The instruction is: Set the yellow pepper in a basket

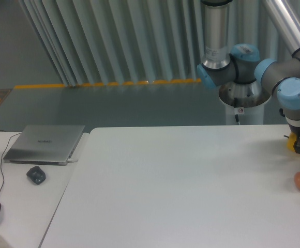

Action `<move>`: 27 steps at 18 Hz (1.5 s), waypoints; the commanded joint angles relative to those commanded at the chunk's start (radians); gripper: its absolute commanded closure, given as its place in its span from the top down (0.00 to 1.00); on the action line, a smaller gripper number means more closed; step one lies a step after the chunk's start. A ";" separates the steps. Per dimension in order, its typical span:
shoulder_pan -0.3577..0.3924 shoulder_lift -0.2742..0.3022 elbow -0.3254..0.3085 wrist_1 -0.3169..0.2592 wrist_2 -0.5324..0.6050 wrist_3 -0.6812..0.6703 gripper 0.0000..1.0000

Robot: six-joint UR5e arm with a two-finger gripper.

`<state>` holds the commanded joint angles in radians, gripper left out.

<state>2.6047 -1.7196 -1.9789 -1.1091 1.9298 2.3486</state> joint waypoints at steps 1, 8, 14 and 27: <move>-0.003 0.002 0.008 0.000 0.000 0.001 0.43; -0.008 0.043 0.100 -0.115 -0.122 -0.058 0.43; 0.052 0.046 0.268 -0.291 -0.233 -0.083 0.43; 0.348 -0.077 0.414 -0.282 -0.423 -0.019 0.44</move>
<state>2.9528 -1.7961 -1.5648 -1.3913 1.5064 2.3300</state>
